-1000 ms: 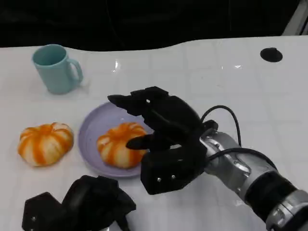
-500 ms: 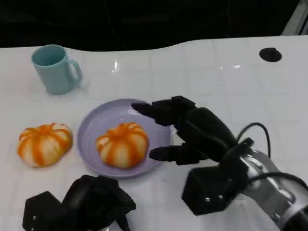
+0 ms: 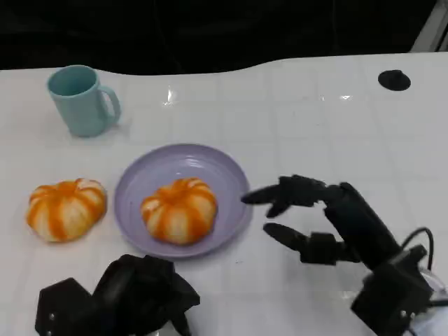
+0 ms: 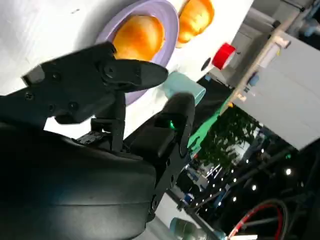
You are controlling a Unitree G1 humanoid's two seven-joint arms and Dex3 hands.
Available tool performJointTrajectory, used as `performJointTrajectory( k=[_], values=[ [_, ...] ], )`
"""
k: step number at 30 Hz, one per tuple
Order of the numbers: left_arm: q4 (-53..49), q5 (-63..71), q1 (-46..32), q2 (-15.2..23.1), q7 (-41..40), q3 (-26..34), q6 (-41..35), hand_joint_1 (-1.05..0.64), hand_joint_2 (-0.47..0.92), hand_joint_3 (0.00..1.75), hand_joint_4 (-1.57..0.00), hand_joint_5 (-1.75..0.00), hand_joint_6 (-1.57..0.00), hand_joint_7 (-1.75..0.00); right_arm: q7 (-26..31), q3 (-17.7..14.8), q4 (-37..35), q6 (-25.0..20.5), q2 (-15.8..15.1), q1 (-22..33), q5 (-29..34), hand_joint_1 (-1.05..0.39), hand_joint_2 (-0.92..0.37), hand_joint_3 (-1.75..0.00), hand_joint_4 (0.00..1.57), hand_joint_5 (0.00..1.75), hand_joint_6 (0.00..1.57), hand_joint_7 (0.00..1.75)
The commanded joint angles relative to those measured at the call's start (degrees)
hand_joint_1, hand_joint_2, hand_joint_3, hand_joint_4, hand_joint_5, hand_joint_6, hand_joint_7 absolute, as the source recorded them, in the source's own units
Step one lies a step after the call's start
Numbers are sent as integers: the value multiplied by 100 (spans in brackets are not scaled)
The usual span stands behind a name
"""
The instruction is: Grasp the bread from the table and place it into the plate.
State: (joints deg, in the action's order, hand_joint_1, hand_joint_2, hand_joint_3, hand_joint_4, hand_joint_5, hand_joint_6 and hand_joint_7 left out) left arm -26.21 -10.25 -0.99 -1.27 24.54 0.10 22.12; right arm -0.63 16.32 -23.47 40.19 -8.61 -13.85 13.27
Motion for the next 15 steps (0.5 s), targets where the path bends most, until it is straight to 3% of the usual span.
performJointTrajectory(
  k=[1,6,15],
  values=[
    [80,-6,-14,28,-52,9,-55,-105,80,0,-148,-100,-157,-51,-45,-267,11,235,-58,315,-231,-16,-48,-112,70,171,71,120],
    [153,29,-53,29,-82,-6,-75,-105,80,0,-148,-100,-157,-51,-188,-456,279,113,-129,723,-339,-18,-50,-114,71,175,68,135],
    [128,-22,-45,30,-28,3,-68,-105,80,0,-147,-100,-157,-50,-342,-689,690,106,-244,1444,-375,-21,-47,-114,72,175,66,142]
  ],
)
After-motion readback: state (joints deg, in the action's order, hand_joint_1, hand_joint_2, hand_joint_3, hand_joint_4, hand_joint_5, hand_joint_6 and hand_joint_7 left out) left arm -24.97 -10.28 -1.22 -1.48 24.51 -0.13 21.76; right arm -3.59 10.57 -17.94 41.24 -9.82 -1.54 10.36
